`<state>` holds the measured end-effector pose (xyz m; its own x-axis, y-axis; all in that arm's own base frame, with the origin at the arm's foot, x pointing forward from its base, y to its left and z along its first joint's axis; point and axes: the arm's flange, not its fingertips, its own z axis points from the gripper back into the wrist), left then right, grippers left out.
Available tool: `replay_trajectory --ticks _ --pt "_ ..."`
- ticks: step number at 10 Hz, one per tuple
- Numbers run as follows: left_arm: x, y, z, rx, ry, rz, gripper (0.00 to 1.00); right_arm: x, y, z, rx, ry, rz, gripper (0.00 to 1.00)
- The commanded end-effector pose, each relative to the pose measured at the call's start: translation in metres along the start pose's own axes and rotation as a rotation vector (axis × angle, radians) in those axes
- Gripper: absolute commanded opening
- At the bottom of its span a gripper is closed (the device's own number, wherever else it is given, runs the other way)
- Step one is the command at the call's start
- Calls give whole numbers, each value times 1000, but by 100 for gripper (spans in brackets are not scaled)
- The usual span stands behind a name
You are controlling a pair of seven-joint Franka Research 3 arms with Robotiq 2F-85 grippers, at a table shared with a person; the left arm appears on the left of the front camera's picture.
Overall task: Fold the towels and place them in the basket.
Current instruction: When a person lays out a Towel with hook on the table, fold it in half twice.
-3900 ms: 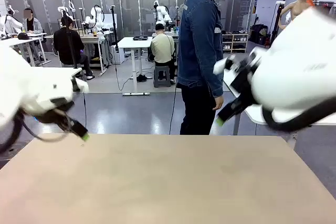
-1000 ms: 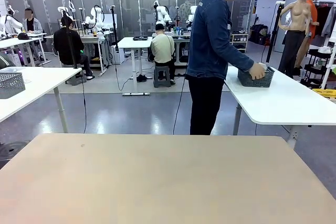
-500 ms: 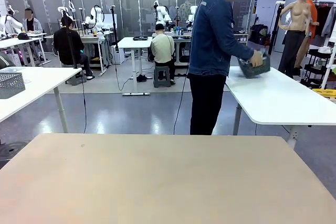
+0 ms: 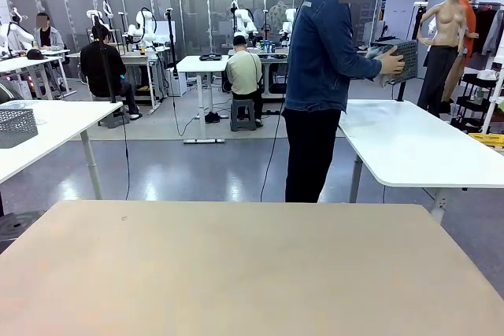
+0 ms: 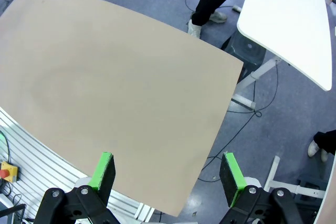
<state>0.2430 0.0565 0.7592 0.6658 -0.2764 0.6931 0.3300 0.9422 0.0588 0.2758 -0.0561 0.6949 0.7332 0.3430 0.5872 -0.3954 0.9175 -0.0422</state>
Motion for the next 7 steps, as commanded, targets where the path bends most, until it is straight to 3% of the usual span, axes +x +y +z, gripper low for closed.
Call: replay_trajectory --ticks 1,7 --pt "0 0 0 1 1 -1 100 0 0 -1 0 2 0 100" --pt "0 0 0 1 1 -1 100 0 0 -1 0 2 0 100"
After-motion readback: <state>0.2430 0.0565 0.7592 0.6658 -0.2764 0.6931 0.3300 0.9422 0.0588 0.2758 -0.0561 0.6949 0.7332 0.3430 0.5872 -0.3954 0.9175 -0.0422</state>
